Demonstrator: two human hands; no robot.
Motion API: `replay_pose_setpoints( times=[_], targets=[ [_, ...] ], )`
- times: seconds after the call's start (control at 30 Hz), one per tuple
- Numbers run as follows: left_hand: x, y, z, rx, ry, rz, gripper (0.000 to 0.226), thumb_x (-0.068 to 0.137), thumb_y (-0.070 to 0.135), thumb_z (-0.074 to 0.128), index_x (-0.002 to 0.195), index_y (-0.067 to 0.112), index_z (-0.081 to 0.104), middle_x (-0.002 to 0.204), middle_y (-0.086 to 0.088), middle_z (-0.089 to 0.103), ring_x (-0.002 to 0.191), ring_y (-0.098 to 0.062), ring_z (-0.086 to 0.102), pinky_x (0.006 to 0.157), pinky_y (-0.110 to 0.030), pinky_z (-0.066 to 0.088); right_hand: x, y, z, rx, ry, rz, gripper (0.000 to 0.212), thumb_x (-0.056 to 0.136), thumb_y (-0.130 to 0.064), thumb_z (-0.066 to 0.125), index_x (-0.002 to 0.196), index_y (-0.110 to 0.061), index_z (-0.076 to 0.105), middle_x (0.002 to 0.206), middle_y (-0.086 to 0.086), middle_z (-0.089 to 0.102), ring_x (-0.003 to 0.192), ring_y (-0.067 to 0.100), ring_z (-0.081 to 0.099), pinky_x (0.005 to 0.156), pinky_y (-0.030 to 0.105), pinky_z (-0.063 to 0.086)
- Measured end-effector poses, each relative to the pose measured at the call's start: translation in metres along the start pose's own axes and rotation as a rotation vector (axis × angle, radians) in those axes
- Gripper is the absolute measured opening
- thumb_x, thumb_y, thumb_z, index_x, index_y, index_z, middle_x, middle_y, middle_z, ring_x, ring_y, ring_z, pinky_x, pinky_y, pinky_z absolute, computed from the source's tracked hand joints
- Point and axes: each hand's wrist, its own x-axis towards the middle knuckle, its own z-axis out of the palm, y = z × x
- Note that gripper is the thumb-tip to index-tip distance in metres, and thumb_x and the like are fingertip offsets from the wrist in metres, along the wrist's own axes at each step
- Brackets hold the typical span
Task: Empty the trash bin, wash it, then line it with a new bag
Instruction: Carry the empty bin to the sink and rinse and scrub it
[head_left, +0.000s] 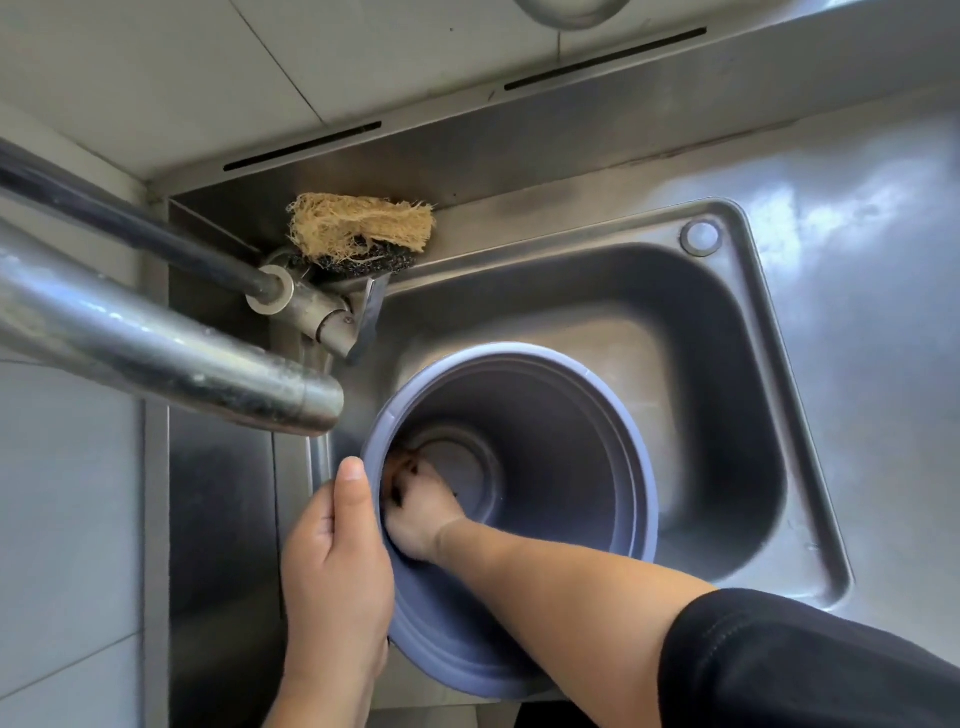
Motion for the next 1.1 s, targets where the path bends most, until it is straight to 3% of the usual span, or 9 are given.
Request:
replay_pose_setpoints(
  times=[0.2,0.43,0.6,0.67,0.77,0.9,0.97,1.03,1.1],
  targets=[
    [0.001,0.003,0.0,0.031,0.059,0.006,0.057,0.08,0.074,0.044,0.078,0.02,0.064,0.076,-0.014,0.066,0.072,-0.034,0.065,0.07,-0.053,0.056,-0.011,0.024,-0.018,-0.685,-0.412,-0.103,0.035,0.096,-0.021,0.05,0.125,-0.003,0.059,0.131,0.02,0.058,0.129,0.036,0.041,0.108,0.037,0.033],
    [0.012,-0.01,-0.009,-0.024,0.072,-0.033,0.054,0.085,0.067,0.047,0.075,0.016,0.063,0.056,0.005,0.062,0.053,-0.009,0.055,0.056,-0.032,0.047,-0.002,0.038,-0.016,-0.809,-0.515,-0.003,0.051,0.102,-0.031,0.036,0.151,-0.015,0.036,0.158,0.012,0.026,0.145,0.037,0.021,0.106,0.077,0.016],
    [0.012,-0.009,-0.01,0.035,0.045,-0.005,0.054,0.08,0.073,0.045,0.074,0.025,0.067,0.068,-0.002,0.069,0.058,-0.013,0.061,0.06,-0.042,0.053,-0.002,0.046,-0.011,-0.892,-0.381,-0.056,0.052,0.106,-0.033,0.03,0.146,-0.001,0.036,0.146,0.023,0.04,0.129,0.039,0.044,0.106,0.064,0.029],
    [0.009,-0.006,-0.007,0.082,0.024,0.018,0.06,0.079,0.075,0.044,0.074,0.02,0.066,0.072,-0.009,0.067,0.065,-0.029,0.063,0.065,-0.052,0.055,-0.007,0.047,-0.012,-0.918,-0.31,-0.307,0.047,0.105,-0.034,0.035,0.134,-0.001,0.051,0.133,0.022,0.052,0.116,0.039,0.054,0.097,0.05,0.042],
    [0.004,-0.001,-0.001,0.107,-0.01,0.041,0.07,0.079,0.08,0.042,0.072,0.012,0.06,0.069,-0.016,0.062,0.064,-0.031,0.06,0.063,-0.057,0.054,-0.006,0.059,-0.017,-1.044,-0.041,-0.778,0.027,0.096,-0.028,0.057,0.083,-0.015,0.076,0.095,0.005,0.069,0.081,0.03,0.062,0.064,0.033,0.051],
    [-0.001,-0.002,0.001,0.116,-0.042,0.103,0.072,0.079,0.083,0.04,0.073,0.013,0.058,0.063,-0.007,0.06,0.054,-0.012,0.054,0.055,-0.045,0.049,0.018,0.063,-0.036,-1.073,0.119,-1.107,0.018,0.091,-0.027,0.062,0.078,-0.022,0.074,0.094,0.001,0.071,0.081,0.029,0.064,0.066,0.035,0.051],
    [-0.003,-0.003,0.001,0.133,-0.059,0.127,0.074,0.078,0.085,0.038,0.073,0.013,0.057,0.061,-0.005,0.059,0.052,-0.01,0.052,0.053,-0.042,0.047,0.027,0.066,-0.039,-1.07,0.055,-1.089,0.023,0.096,-0.031,0.055,0.09,-0.021,0.075,0.105,0.002,0.072,0.094,0.032,0.066,0.077,0.04,0.054],
    [-0.004,-0.004,0.0,0.137,-0.065,0.114,0.078,0.076,0.087,0.037,0.073,0.012,0.057,0.064,-0.011,0.058,0.057,-0.022,0.055,0.055,-0.046,0.049,0.032,0.065,-0.046,-1.039,0.079,-0.935,0.025,0.095,-0.039,0.056,0.1,-0.024,0.076,0.112,0.001,0.072,0.103,0.031,0.065,0.085,0.042,0.053],
    [-0.004,-0.004,-0.001,0.126,-0.056,0.094,0.076,0.078,0.084,0.04,0.073,0.01,0.056,0.065,-0.015,0.058,0.065,-0.032,0.057,0.06,-0.052,0.052,0.037,0.069,-0.057,-0.896,0.073,-0.648,0.041,0.099,-0.045,0.048,0.131,-0.024,0.063,0.138,0.005,0.059,0.127,0.033,0.053,0.105,0.047,0.041]
  ],
)
